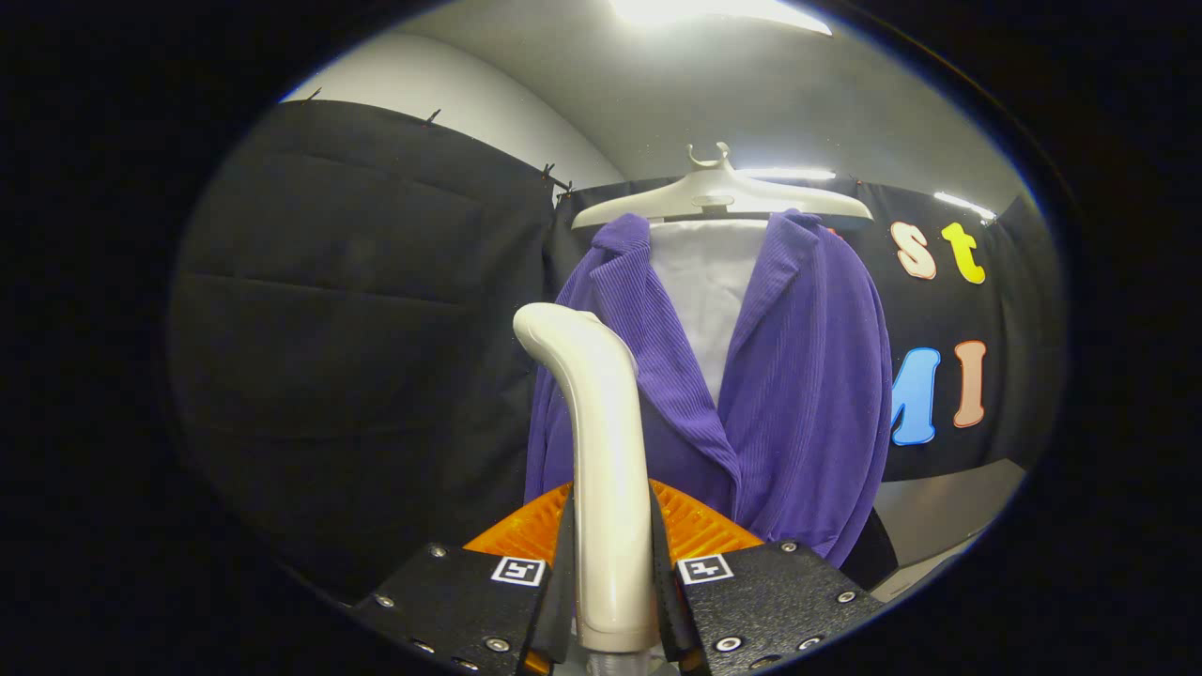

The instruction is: Iron the clothes twice with a garment steamer, once on the left side and once on the right side.

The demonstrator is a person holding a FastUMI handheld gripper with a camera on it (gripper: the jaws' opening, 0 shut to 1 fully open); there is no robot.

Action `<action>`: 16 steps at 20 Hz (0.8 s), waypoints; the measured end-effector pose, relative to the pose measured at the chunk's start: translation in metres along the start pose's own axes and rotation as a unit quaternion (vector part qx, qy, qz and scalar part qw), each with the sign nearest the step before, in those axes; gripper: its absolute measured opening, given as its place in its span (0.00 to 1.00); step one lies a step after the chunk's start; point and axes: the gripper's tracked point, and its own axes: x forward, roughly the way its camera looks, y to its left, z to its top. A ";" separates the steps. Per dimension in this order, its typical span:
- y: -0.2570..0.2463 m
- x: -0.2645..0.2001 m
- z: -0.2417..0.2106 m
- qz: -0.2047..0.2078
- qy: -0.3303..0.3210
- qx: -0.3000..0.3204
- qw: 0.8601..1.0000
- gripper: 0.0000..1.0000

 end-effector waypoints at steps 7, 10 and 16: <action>-0.024 -0.029 -0.058 -0.011 0.046 -0.003 0.999 0.37; -0.028 -0.037 -0.083 -0.009 0.067 -0.008 0.998 0.37; -0.038 -0.055 -0.127 -0.015 0.093 -0.009 0.996 0.37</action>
